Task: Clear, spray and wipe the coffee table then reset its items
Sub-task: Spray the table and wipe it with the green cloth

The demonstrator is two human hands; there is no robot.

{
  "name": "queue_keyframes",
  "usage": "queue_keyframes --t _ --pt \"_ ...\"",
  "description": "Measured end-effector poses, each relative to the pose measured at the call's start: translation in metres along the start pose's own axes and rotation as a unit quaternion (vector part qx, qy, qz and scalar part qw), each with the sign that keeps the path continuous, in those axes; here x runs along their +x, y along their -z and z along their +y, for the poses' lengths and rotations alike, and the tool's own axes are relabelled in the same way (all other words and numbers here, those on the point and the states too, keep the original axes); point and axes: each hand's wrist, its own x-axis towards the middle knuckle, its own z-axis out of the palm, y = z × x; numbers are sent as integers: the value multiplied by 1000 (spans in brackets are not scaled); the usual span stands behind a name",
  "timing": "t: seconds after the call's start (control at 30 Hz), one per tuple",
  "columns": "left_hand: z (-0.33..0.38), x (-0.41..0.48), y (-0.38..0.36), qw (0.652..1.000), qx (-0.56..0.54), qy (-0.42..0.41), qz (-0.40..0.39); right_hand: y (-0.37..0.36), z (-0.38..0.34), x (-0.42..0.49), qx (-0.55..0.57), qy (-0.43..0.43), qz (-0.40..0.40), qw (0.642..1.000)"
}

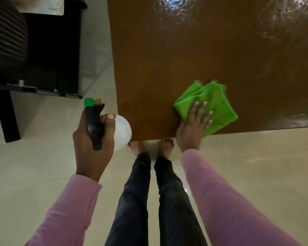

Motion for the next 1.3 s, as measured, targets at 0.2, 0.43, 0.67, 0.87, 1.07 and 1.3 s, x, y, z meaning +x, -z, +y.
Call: queue_keyframes --t 0.2,0.43,0.67,0.87,1.07,1.3 --pt "-9 -27 26 998 67 16 10 -24 -55 -67 -17 191 -151 970" --pt "4 -58 39 998 24 56 24 50 -67 -86 387 -13 -325 863" --pt "29 -56 24 998 -17 33 59 95 -72 -62 442 -79 -319 835" --pt "24 -28 0 998 -26 8 65 101 -76 -20 468 -49 -287 834" --pt "14 -5 -26 1000 -14 -4 13 70 -16 27 243 -51 -187 950" --pt "17 1 -40 999 3 -21 -24 74 -3 47 147 40 -129 980"
